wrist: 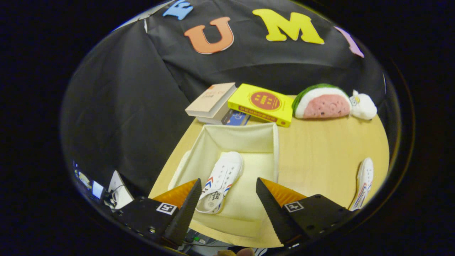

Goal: Open the storage box then place both shoes into the box .Put the left shoe in first, then the right shoe, with the right side of both shoes facing outward in a uniform manner.

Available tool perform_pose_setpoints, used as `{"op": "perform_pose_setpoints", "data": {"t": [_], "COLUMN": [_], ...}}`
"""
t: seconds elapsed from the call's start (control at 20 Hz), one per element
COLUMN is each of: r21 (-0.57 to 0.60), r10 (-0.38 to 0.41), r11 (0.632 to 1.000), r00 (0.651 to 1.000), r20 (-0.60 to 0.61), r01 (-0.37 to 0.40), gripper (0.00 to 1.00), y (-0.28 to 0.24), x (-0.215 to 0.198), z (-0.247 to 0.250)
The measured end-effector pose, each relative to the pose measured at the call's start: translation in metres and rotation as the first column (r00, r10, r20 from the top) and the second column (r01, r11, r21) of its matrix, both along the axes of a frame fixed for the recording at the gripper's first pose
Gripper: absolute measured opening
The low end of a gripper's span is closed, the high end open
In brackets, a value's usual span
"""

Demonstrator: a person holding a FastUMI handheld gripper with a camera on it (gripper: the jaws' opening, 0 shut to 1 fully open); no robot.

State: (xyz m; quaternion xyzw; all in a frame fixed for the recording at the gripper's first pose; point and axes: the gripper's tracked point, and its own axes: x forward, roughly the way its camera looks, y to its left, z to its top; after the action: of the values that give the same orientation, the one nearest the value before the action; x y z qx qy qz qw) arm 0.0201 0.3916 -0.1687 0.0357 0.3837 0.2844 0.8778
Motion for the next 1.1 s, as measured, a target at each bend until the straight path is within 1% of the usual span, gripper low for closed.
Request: {"op": "perform_pose_setpoints", "data": {"t": [0.15,0.25,0.35,0.45,0.65,0.75,0.95,1.1], "r21": [0.005,-0.002,-0.008,-0.014,-0.039,-0.056,-0.086,-0.116], "r10": [-0.023,-0.048,-0.066,-0.090,-0.182,-0.215,-0.269,-0.311], "r11": [1.000,0.999,0.998,0.995,0.981,0.973,0.956,0.940], "r00": [0.989,0.979,0.974,0.973,0.968,0.966,0.955,0.946], "r20": [0.144,0.198,0.218,0.214,0.171,0.142,0.124,0.096], "r01": [0.023,0.049,0.070,0.095,0.191,0.225,0.280,0.321], "gripper": [0.95,0.96,0.96,0.96,0.96,0.96,0.96,0.96], "y": [-0.048,-0.089,-0.130,-0.177,-0.263,-0.302,-0.364,-0.399], "x": [0.011,0.017,0.019,0.026,0.037,0.038,0.044,0.048], "z": [0.034,0.043,0.042,0.035,0.005,-0.011,-0.037,-0.061]}}
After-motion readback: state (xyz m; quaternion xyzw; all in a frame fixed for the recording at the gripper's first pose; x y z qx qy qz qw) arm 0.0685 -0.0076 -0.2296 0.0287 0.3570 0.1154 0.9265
